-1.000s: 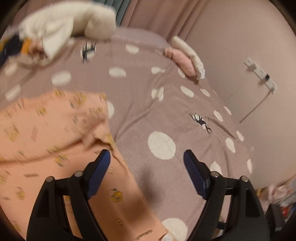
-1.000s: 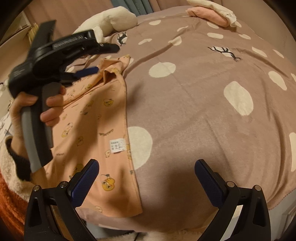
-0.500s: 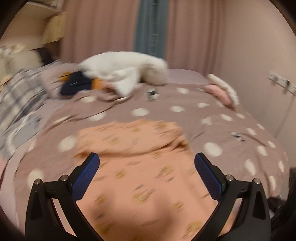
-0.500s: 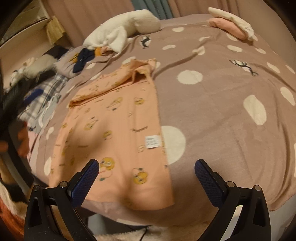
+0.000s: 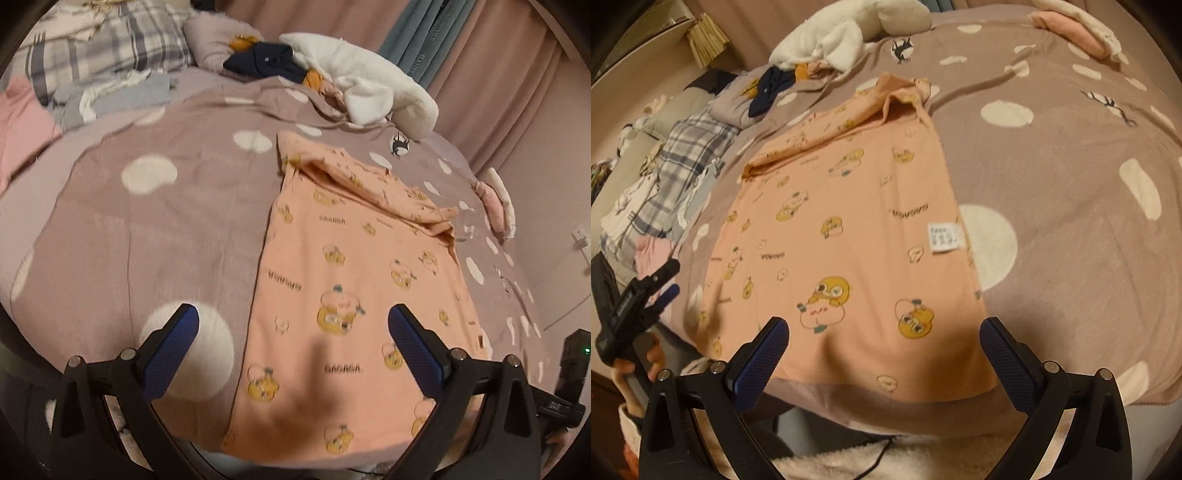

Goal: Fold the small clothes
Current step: 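Move both tools to the garment hem and grip its edge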

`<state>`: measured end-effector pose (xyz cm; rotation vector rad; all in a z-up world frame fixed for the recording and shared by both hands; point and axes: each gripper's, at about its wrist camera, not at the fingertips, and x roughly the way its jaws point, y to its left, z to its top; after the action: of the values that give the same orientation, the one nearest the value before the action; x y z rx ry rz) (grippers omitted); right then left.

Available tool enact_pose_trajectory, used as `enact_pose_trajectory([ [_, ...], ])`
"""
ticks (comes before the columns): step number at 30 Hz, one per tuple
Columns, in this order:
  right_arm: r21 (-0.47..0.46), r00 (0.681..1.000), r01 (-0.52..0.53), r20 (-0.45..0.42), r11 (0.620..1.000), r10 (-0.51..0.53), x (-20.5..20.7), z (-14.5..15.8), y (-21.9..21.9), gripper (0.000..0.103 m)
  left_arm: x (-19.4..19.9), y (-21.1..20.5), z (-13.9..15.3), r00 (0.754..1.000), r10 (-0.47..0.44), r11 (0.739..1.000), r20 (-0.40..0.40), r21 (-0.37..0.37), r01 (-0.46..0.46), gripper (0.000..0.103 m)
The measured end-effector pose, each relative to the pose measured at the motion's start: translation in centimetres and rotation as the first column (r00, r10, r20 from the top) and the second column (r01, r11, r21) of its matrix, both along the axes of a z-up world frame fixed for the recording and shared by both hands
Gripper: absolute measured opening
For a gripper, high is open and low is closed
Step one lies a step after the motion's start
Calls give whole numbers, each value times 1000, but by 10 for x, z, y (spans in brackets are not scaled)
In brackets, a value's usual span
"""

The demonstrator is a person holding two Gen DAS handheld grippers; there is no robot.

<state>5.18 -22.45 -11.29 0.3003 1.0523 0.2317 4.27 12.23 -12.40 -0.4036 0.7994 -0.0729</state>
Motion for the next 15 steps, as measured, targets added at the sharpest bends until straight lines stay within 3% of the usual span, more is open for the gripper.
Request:
enact_pose_trajectory([
  [4, -22, 1000, -24, -11, 999, 24, -3, -2, 6, 102, -9, -3, -8, 999, -45, 999, -20, -9, 45, 102],
  [9, 6, 999, -19, -33, 1000, 20, -4, -7, 3, 102, -16, 6, -31, 994, -70, 985, -88, -161, 55, 102],
  [15, -2, 999, -9, -48, 1000, 9, -7, -9, -4, 102, -23, 6, -30, 991, -102, 984, -88, -157, 87, 102],
])
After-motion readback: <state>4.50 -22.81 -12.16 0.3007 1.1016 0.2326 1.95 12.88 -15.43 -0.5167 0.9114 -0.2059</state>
